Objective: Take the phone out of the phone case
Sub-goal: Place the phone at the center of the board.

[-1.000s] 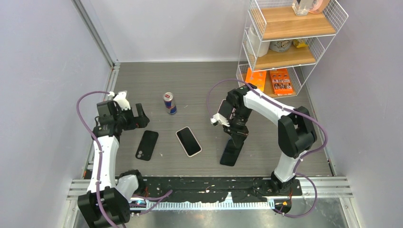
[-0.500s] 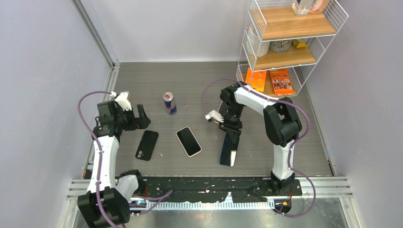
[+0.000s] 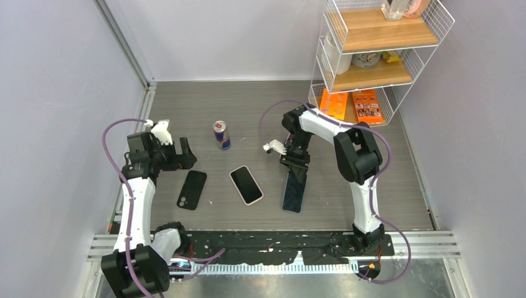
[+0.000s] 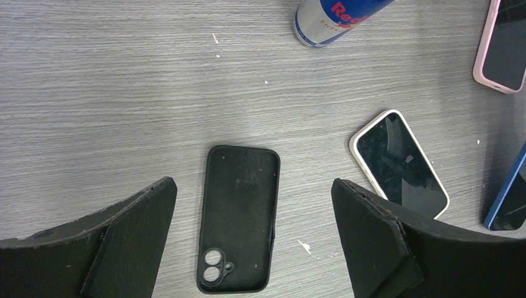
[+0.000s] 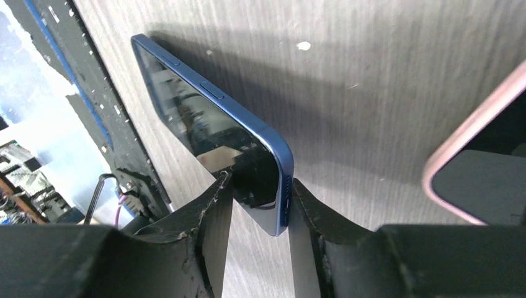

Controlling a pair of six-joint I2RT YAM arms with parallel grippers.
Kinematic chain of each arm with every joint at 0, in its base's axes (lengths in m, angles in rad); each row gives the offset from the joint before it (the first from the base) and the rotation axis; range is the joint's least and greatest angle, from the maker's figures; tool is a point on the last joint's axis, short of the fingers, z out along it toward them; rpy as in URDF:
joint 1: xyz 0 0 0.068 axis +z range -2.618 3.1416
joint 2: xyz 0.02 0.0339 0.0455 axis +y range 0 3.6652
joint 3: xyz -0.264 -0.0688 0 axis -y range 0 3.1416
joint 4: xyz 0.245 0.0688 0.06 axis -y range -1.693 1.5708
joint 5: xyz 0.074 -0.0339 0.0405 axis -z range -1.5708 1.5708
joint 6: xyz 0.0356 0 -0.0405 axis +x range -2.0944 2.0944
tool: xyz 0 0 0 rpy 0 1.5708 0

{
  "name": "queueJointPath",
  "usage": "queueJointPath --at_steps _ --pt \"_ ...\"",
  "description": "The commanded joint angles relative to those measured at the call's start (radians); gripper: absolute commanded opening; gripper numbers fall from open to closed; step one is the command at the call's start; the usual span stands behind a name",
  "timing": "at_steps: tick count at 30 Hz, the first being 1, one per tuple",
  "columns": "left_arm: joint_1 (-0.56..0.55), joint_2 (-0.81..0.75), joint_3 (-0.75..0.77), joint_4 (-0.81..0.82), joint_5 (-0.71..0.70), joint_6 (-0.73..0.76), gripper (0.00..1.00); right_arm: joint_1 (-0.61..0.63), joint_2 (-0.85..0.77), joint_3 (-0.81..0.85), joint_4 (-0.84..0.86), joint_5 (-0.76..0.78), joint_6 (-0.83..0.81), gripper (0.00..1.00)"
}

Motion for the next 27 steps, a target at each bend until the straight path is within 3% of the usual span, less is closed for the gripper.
queueJointPath --at_steps 1,13,21,27 --pt "-0.004 -0.013 0.006 0.014 0.024 0.020 1.00 0.001 0.026 0.062 0.104 0.037 0.020 0.42" --pt "-0.004 -0.018 -0.001 0.010 0.027 0.026 0.99 0.039 0.042 0.054 0.144 0.072 0.042 0.54" --pt "-0.004 -0.055 -0.010 0.018 0.009 0.044 1.00 0.058 -0.040 0.029 0.185 0.052 0.085 0.59" --pt "-0.005 -0.087 -0.028 0.056 -0.036 0.059 1.00 0.071 -0.216 -0.063 0.400 0.045 0.237 0.78"
